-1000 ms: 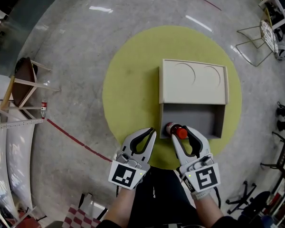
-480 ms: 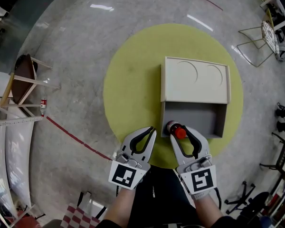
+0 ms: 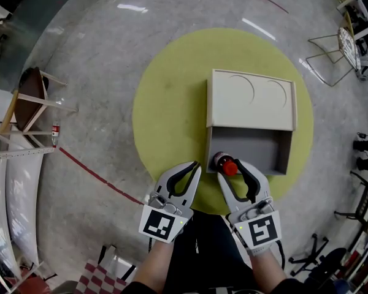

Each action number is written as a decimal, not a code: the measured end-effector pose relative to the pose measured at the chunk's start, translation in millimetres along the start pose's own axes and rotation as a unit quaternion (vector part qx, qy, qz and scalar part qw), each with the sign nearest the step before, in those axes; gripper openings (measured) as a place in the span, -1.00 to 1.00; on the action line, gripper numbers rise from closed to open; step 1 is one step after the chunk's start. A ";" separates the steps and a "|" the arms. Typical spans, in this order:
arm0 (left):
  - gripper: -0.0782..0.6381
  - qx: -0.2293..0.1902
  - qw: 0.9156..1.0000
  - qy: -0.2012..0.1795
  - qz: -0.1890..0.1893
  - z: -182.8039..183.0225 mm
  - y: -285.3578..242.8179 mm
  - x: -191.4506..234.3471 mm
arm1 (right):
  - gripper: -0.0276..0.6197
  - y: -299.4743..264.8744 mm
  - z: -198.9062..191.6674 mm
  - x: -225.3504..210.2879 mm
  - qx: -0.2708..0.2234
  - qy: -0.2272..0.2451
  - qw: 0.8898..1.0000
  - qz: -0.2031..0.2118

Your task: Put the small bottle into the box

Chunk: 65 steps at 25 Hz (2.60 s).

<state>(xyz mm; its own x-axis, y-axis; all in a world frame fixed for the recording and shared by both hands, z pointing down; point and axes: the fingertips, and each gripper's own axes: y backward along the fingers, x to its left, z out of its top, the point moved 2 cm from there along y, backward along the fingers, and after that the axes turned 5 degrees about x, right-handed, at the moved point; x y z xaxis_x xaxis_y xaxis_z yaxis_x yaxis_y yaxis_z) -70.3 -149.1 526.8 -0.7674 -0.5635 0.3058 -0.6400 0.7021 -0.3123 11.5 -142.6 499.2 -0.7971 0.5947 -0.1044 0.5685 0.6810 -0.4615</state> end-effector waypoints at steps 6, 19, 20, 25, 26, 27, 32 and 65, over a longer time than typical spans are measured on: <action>-0.72 0.000 1.000 0.005 0.004 -0.5 1.4 -1.6 | -0.40 5.9 3.4 1.2 -0.013 0.002 1.000 0.012; -0.72 -0.004 1.000 -0.016 -0.003 21.6 -1.7 -17.7 | -0.47 32.3 14.4 -21.2 -0.036 -0.040 0.999 0.001; -0.72 -0.004 1.000 -0.017 -0.004 23.5 -2.0 -18.3 | -0.49 34.0 15.5 -23.0 -0.037 -0.047 0.998 -0.001; -0.72 -0.019 1.000 0.003 0.006 35.9 -3.5 -13.1 | -0.72 43.3 16.4 -37.1 -0.035 -0.080 0.996 -0.011; -0.72 -0.022 1.000 0.009 0.008 38.2 -3.8 -12.0 | -0.75 44.6 16.5 -39.2 -0.032 -0.081 0.996 -0.012; -0.72 -0.022 1.000 0.012 0.009 40.0 -4.0 -11.3 | -0.78 45.8 16.9 -40.9 -0.029 -0.081 0.996 -0.013; -0.72 -0.012 1.000 0.007 -0.002 49.3 -6.3 -17.0 | -0.85 54.8 23.8 -48.0 -0.029 -0.082 0.996 -0.016; -0.72 -0.055 0.998 -0.018 -0.029 147.0 -4.7 -45.5 | -0.90 108.4 108.6 -75.5 -0.103 -0.063 0.992 -0.028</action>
<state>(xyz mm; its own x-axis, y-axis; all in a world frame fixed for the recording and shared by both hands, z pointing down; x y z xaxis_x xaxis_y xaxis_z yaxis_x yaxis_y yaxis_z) -38.1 -190.8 382.1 -0.7307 -0.6192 0.2875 -0.6775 0.7097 -0.1933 111.2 -160.0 361.4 -0.8402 0.5042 -0.1996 0.5420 0.7917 -0.2818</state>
